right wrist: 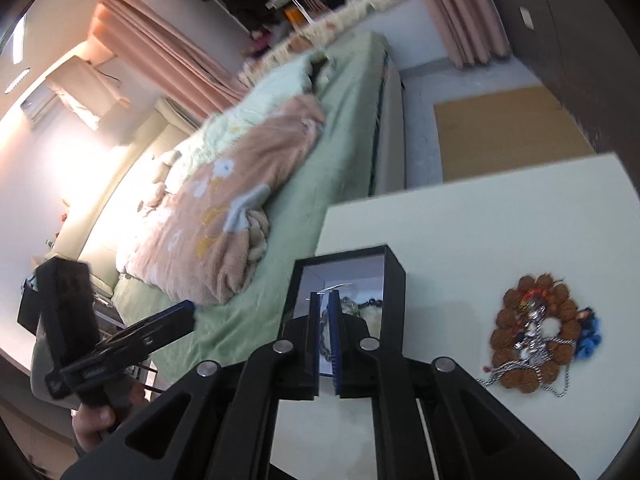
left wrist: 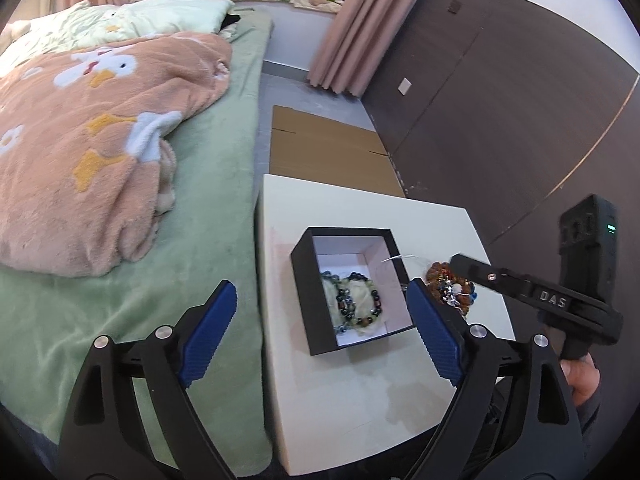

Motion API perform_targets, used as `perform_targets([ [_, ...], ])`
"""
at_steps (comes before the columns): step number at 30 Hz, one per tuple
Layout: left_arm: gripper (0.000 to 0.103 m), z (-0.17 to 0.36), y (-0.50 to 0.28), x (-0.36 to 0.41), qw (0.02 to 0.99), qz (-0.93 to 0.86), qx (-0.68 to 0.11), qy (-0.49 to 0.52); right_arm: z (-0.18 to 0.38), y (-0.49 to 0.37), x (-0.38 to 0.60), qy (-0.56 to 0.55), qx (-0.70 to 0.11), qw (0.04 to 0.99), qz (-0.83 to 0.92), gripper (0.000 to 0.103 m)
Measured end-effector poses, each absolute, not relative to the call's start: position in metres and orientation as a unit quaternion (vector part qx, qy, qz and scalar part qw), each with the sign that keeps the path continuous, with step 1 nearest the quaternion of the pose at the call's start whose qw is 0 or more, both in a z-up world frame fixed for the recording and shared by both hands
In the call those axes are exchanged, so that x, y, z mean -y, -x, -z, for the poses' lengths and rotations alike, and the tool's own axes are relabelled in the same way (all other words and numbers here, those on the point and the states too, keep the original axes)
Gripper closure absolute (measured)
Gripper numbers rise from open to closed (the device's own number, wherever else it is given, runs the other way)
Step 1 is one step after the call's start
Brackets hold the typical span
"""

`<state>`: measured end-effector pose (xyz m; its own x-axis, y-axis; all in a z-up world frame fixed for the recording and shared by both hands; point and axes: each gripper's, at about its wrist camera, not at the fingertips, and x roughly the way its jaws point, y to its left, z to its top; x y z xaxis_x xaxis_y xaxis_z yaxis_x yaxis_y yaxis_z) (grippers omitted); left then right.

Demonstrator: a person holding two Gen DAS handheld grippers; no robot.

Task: Organize jewelry
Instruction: 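Carry the silver hoop into the black box and open the right tool, then lower the left tool onto the pile and grasp the silver chain pendant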

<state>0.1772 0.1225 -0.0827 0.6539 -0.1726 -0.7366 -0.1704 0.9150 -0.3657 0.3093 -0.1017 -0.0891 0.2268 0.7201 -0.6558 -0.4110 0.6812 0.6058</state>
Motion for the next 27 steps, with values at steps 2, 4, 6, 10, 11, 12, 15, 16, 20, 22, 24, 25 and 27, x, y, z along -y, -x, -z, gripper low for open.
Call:
perform_targets([
  [2, 0.015, 0.082, -0.175, -0.124, 0.886, -0.002, -0.416, 0.205, 0.086, -0.304, 0.108, -0.158, -0.480, 0.786, -0.357, 0.018],
  [4, 0.014, 0.081, -0.173, -0.123, 0.886, -0.003, -0.416, 0.203, 0.081, -0.301, 0.117, -0.154, -0.468, 0.795, -0.355, 0.019],
  [6, 0.014, 0.082, -0.173, -0.121, 0.886, -0.003, -0.417, 0.202, 0.081, -0.302, 0.128, -0.161, -0.471, 0.796, -0.344, 0.019],
  [10, 0.013, 0.082, -0.177, -0.112, 0.885, 0.003, -0.421, 0.198, 0.075, -0.300, 0.157, -0.150, -0.458, 0.822, -0.305, 0.011],
  [11, 0.011, 0.082, -0.179, -0.107, 0.886, 0.005, -0.421, 0.195, 0.073, -0.299, 0.166, -0.153, -0.450, 0.828, -0.298, 0.009],
  [12, 0.010, 0.082, -0.180, -0.104, 0.886, 0.007, -0.421, 0.193, 0.071, -0.298, 0.171, -0.155, -0.446, 0.831, -0.294, 0.008],
  [15, 0.009, 0.079, -0.183, -0.093, 0.888, 0.013, -0.420, 0.187, 0.066, -0.297, 0.192, -0.162, -0.431, 0.843, -0.277, 0.008],
  [16, 0.008, 0.079, -0.184, -0.090, 0.888, 0.015, -0.420, 0.186, 0.065, -0.297, 0.200, -0.159, -0.432, 0.847, -0.267, 0.008],
  [20, 0.006, 0.076, -0.193, -0.072, 0.889, 0.024, -0.422, 0.175, 0.065, -0.299, 0.224, -0.156, -0.424, 0.860, -0.240, 0.008],
  [22, 0.006, 0.075, -0.197, -0.063, 0.889, 0.029, -0.424, 0.172, 0.070, -0.301, 0.238, -0.164, -0.428, 0.858, -0.234, 0.008],
  [24, 0.006, 0.076, -0.202, -0.052, 0.888, 0.034, -0.428, 0.168, 0.078, -0.302, 0.247, -0.172, -0.432, 0.856, -0.227, 0.008],
  [25, 0.006, 0.076, -0.203, -0.048, 0.887, 0.037, -0.429, 0.167, 0.082, -0.302, 0.252, -0.175, -0.434, 0.855, -0.223, 0.008],
  [27, 0.006, 0.078, -0.208, -0.036, 0.886, 0.047, -0.432, 0.163, 0.092, -0.303, 0.261, -0.183, -0.436, 0.854, -0.216, 0.008],
])
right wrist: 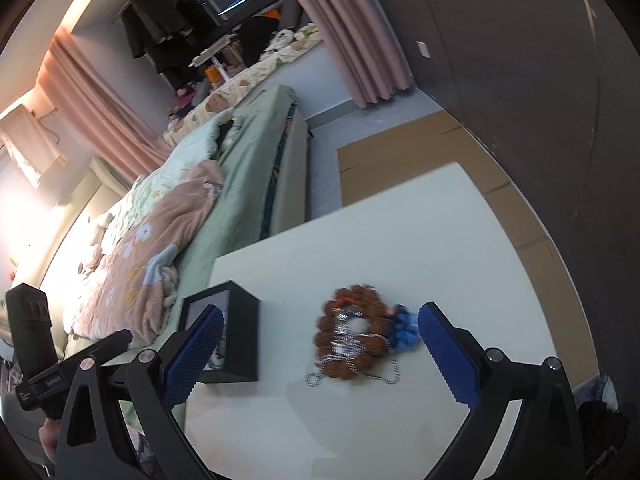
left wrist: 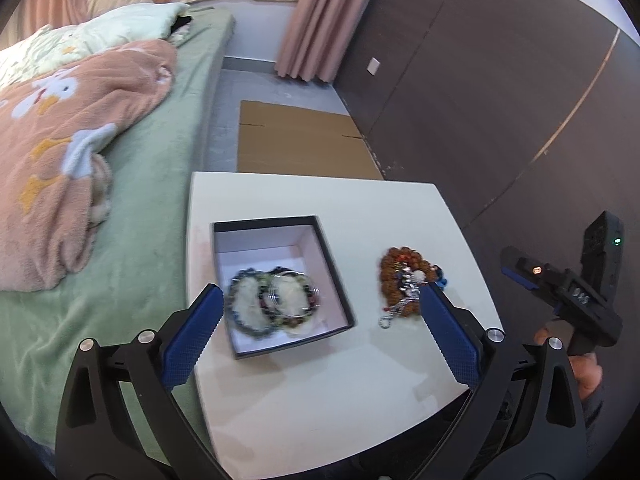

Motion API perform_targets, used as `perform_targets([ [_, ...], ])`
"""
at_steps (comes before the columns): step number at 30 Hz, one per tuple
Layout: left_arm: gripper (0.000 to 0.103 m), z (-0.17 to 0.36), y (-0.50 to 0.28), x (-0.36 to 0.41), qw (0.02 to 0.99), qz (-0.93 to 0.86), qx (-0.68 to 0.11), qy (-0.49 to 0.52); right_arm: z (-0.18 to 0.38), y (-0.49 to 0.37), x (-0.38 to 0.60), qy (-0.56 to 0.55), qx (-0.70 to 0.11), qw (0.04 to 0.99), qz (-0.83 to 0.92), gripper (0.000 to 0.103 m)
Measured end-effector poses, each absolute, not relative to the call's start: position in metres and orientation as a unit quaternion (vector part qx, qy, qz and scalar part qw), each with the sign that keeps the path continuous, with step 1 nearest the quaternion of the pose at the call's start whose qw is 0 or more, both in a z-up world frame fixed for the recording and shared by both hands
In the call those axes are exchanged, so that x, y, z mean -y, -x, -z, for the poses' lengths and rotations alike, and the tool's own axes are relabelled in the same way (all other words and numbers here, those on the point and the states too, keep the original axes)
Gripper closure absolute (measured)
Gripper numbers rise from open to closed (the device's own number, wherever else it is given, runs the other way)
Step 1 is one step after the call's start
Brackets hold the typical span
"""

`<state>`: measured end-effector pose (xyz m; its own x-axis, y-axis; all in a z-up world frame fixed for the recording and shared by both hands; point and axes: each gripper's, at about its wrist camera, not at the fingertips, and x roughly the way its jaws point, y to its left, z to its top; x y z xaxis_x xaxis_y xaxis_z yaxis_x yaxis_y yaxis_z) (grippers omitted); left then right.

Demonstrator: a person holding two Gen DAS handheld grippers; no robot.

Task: Organize jewelry
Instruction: 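Lower the left tool onto the pile and grasp the silver chain pendant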

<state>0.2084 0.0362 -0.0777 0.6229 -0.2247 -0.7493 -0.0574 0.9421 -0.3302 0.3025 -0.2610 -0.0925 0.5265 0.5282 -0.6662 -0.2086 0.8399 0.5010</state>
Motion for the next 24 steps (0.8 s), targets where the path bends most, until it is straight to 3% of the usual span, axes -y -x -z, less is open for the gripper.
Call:
perform_targets([
  [4, 0.006, 0.080, -0.217, -0.014, 0.884, 0.065, -0.437, 0.151, 0.121, -0.305, 0.284, -0.227, -0.444, 0.842, -0.206, 0.009],
  [8, 0.008, 0.082, -0.228, 0.004, 0.883, 0.077, -0.440, 0.143, 0.136, -0.308, 0.295, -0.250, -0.460, 0.830, -0.194, 0.018],
  [12, 0.028, 0.087, -0.243, 0.023, 0.875, 0.094, -0.453, 0.142, 0.143, -0.311, 0.310, -0.273, -0.465, 0.823, -0.179, 0.023],
  [16, 0.040, 0.095, -0.260, 0.043, 0.864, 0.111, -0.469, 0.149, 0.152, -0.313, 0.315, -0.288, -0.486, 0.806, -0.176, 0.032],
  [20, 0.065, 0.112, -0.280, 0.062, 0.843, 0.121, -0.499, 0.157, 0.157, -0.314, 0.318, -0.300, -0.493, 0.795, -0.184, 0.038],
  [24, 0.069, 0.130, -0.295, 0.076, 0.828, 0.121, -0.520, 0.168, 0.163, -0.315, 0.322, -0.311, -0.503, 0.786, -0.182, 0.042],
])
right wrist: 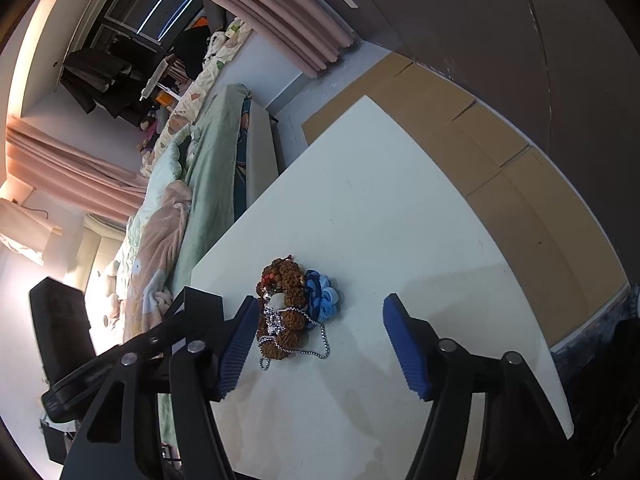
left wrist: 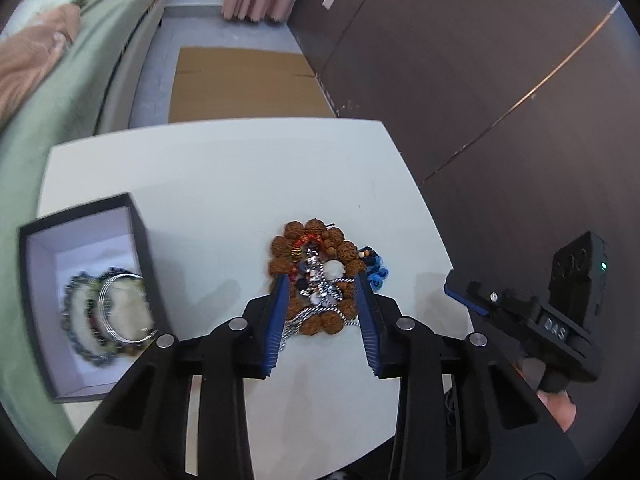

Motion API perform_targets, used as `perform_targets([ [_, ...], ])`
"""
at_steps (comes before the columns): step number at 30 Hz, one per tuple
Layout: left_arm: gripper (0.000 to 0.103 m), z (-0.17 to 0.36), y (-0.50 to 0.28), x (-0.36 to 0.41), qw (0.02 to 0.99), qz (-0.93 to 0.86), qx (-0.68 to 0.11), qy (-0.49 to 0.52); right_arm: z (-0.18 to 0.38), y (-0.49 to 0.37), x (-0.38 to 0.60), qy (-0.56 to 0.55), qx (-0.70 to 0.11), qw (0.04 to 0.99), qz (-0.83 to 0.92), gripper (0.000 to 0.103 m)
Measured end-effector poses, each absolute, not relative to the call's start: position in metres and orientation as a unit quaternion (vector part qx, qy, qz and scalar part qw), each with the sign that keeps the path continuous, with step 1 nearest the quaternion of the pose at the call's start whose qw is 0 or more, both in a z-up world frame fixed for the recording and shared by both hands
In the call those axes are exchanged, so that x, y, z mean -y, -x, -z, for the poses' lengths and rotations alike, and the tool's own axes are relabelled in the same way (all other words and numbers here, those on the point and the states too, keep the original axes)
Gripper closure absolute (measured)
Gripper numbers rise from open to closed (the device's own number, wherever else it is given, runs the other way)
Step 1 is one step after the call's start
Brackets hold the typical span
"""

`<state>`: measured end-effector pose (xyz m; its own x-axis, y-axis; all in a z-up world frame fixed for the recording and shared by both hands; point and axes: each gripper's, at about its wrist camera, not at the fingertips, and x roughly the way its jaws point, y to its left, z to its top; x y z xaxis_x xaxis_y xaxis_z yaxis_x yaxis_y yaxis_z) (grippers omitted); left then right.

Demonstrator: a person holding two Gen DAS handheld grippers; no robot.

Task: Organize jewelry
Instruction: 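Lower the left tool onto the pile and grasp the silver chain pendant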

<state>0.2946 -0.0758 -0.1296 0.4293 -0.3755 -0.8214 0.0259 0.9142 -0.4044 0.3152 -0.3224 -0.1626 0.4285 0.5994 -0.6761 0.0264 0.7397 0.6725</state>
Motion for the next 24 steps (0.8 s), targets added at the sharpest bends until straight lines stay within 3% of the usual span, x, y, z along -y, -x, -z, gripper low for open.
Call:
perform_targets([
  [3, 0.073, 0.142, -0.305, 0.084, 0.820, 0.115, -0.532, 0.175, 0.166, -0.316, 0.325, -0.319, -0.505, 0.781, -0.181, 0.046],
  [14, 0.085, 0.169, -0.325, 0.094, 0.806, 0.090, -0.554, 0.188, 0.170, -0.320, 0.333, -0.330, -0.511, 0.775, -0.174, 0.047],
  [24, 0.085, 0.187, -0.334, 0.100, 0.796, 0.065, -0.570, 0.192, 0.170, -0.321, 0.330, -0.324, -0.515, 0.773, -0.178, 0.047],
])
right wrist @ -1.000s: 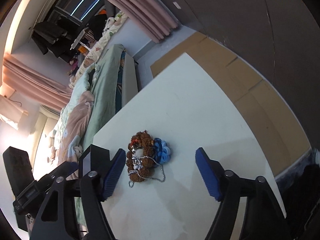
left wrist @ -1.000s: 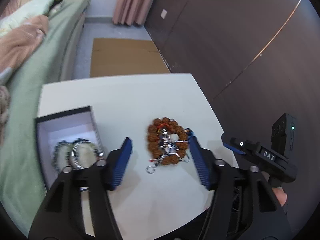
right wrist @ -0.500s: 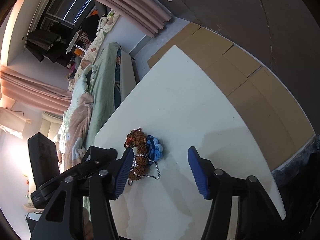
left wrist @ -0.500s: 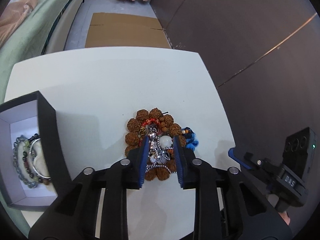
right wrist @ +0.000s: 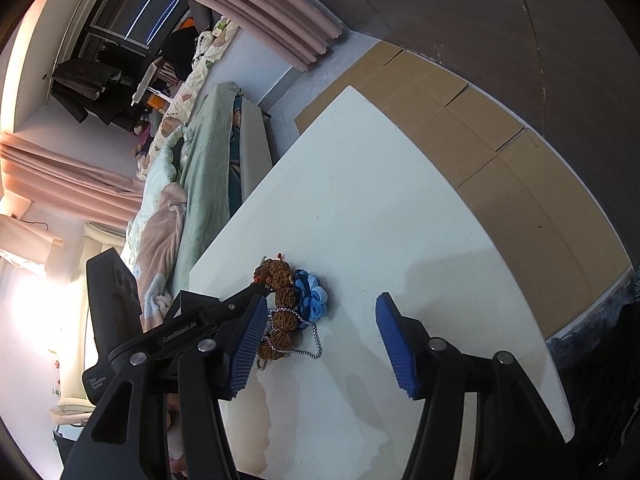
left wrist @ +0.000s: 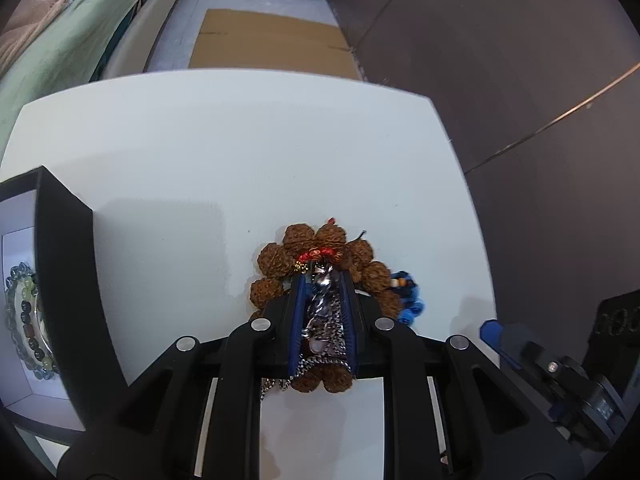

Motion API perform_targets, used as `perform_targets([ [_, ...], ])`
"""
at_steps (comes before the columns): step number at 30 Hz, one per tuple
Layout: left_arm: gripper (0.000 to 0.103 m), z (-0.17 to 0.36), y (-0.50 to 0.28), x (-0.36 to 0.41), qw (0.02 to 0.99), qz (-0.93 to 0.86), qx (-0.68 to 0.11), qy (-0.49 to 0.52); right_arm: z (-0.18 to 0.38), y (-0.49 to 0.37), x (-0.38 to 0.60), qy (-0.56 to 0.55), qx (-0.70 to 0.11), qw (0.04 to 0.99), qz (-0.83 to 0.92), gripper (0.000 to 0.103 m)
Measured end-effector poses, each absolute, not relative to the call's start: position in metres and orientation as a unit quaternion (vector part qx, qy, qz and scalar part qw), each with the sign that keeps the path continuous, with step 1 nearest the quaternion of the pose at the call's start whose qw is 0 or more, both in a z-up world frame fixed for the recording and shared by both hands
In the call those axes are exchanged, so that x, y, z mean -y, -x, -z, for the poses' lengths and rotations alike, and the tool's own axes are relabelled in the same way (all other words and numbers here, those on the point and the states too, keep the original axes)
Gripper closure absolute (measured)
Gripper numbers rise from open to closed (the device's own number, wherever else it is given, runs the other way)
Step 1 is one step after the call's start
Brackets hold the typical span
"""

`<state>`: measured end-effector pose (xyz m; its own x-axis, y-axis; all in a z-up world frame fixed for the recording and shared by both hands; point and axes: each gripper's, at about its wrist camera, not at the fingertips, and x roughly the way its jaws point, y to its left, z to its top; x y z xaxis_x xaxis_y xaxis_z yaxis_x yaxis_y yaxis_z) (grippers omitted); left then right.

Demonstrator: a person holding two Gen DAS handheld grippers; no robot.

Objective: Organize jewelry

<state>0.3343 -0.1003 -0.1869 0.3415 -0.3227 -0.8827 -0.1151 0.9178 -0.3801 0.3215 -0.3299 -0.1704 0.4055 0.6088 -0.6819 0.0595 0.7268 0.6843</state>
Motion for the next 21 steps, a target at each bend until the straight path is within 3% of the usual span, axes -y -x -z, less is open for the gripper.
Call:
perform_targets([
  [4, 0.085, 0.188, -0.336, 0.102, 0.794, 0.064, -0.571, 0.198, 0.172, -0.323, 0.326, -0.320, -0.520, 0.772, -0.177, 0.047],
  [8, 0.089, 0.188, -0.336, 0.096, 0.789, 0.066, -0.573, 0.211, 0.178, -0.325, 0.318, -0.321, -0.529, 0.763, -0.187, 0.056],
  [13, 0.089, 0.168, -0.325, 0.091, 0.802, 0.083, -0.554, 0.209, 0.182, -0.331, 0.306, -0.318, -0.535, 0.758, -0.192, 0.057],
  [21, 0.090, 0.135, -0.311, 0.076, 0.818, 0.096, -0.526, 0.213, 0.191, -0.342, 0.284, -0.294, -0.549, 0.760, -0.187, 0.069],
])
